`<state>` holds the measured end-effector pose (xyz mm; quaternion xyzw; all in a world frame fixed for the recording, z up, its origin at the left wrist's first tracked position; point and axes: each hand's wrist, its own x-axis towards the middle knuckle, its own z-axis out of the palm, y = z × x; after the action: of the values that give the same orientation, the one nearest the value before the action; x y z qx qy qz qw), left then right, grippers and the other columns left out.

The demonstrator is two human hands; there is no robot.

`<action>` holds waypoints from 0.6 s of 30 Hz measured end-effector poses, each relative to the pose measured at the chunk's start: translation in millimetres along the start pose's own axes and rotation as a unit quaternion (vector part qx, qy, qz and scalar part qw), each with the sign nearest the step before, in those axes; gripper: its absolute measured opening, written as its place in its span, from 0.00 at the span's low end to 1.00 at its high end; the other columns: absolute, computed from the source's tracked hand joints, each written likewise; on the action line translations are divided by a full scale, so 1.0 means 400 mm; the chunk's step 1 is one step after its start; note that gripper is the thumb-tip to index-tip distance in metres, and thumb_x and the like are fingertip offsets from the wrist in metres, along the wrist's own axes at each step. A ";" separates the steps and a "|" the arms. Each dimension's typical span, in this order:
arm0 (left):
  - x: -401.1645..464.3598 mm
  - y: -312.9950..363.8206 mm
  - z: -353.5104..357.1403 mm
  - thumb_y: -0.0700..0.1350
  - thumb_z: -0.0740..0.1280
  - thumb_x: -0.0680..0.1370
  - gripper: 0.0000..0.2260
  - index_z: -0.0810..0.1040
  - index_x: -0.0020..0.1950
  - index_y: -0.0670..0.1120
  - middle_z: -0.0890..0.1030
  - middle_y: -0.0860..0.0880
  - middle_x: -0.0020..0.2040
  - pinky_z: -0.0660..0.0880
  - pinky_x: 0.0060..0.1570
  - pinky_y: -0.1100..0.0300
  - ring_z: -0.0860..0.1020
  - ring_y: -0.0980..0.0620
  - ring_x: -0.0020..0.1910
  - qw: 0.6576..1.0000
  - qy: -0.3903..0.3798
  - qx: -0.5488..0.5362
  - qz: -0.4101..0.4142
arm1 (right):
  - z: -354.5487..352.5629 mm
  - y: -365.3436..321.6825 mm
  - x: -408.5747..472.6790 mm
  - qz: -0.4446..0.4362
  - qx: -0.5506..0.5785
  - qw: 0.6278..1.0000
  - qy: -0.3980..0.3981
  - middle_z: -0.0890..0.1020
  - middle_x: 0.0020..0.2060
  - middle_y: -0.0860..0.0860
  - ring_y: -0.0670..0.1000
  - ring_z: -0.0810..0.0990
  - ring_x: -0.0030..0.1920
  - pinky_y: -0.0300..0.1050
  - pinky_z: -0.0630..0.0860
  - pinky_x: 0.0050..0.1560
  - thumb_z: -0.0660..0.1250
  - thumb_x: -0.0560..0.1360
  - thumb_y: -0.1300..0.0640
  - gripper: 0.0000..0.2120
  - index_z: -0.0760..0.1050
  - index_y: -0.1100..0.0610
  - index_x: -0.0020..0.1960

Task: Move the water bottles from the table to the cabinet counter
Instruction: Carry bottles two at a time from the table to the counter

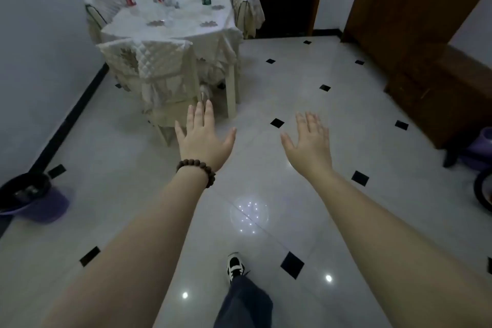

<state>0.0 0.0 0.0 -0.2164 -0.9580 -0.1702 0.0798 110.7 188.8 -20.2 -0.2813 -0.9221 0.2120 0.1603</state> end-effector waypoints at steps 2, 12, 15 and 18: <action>0.050 0.003 0.028 0.65 0.51 0.78 0.35 0.46 0.79 0.49 0.50 0.49 0.79 0.42 0.74 0.43 0.45 0.51 0.78 1.000 0.001 0.007 -0.003 | 0.021 0.008 0.048 0.002 -0.013 1.000 -0.003 0.51 0.78 0.52 0.51 0.44 0.78 0.53 0.40 0.76 0.54 0.79 0.43 0.31 0.51 0.53 0.77; 0.491 0.018 0.177 0.64 0.52 0.78 0.35 0.46 0.79 0.49 0.50 0.49 0.80 0.41 0.74 0.43 0.45 0.51 0.78 1.000 0.005 0.005 -0.007 | 0.131 0.016 0.502 0.003 -0.016 1.000 -0.010 0.52 0.78 0.53 0.51 0.44 0.78 0.53 0.42 0.77 0.54 0.79 0.43 0.31 0.52 0.54 0.77; 0.656 0.025 0.191 0.64 0.52 0.78 0.35 0.46 0.79 0.48 0.50 0.49 0.79 0.41 0.74 0.43 0.45 0.51 0.78 1.000 0.005 0.005 -0.006 | 0.136 -0.006 0.674 0.009 -0.004 1.000 0.006 0.52 0.78 0.53 0.51 0.45 0.78 0.52 0.42 0.77 0.55 0.79 0.43 0.31 0.52 0.54 0.77; 0.797 0.040 0.201 0.64 0.53 0.78 0.35 0.46 0.79 0.48 0.50 0.49 0.79 0.41 0.74 0.43 0.45 0.51 0.78 1.000 0.003 0.000 -0.007 | 0.140 -0.017 0.808 0.015 0.003 1.000 0.015 0.53 0.78 0.53 0.51 0.45 0.78 0.52 0.42 0.77 0.55 0.79 0.44 0.31 0.52 0.53 0.77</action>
<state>-284.1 166.0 2.3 -0.2093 -0.9592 -0.1715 0.0816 -171.0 356.5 -8.1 -0.2981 -0.9145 0.2126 0.1721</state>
